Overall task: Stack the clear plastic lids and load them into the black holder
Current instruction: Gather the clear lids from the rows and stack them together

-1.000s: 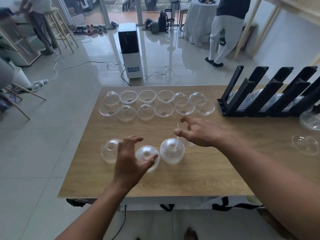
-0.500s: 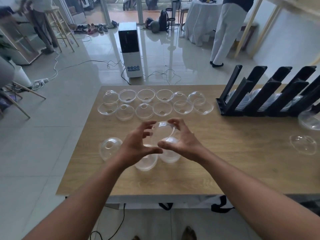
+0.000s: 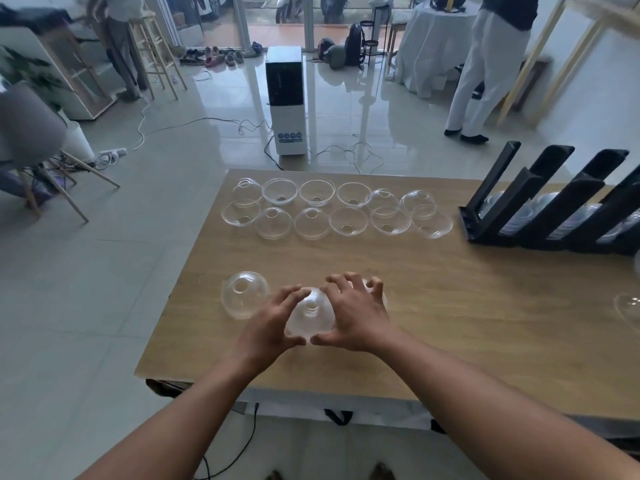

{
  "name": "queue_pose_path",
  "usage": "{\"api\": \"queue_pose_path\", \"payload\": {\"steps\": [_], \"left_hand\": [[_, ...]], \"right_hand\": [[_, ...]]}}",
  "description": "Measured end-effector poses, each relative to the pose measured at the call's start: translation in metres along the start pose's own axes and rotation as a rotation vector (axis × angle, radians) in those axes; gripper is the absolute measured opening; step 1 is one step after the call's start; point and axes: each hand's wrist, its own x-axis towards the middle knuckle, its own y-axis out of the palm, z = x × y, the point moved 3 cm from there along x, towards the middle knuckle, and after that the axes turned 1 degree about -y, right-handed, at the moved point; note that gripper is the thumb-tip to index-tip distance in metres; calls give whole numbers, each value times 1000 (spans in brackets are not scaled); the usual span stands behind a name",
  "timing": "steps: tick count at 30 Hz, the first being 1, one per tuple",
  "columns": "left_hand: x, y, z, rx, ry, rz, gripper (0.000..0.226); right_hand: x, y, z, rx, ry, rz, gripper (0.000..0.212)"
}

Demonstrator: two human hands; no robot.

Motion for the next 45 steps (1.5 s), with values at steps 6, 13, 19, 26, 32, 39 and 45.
{"api": "queue_pose_path", "payload": {"steps": [6,13,19,26,32,39,45], "left_hand": [[-4,10,2,7,8,-21,90],[-29,-13,17,-13,13,-178,92],[-56,-35,79,3,-392,-409,86],[-40,-32,113,-13,-582,-291,99],[-27,-42,115,-4,-558,-294,82],[-23,-69,100,46,-453,-336,76],[1,-85,74,-20,-354,-331,72]], "right_hand": [[1,5,1,-91,11,38,103],[25,-33,14,-100,-46,-22,114],[83,-42,74,-71,-161,44,85],[120,3,122,-89,-170,250,88],[128,8,120,-15,-124,180,76],[117,-19,114,38,-116,67,81],[103,-52,89,180,-83,36,82]]}}
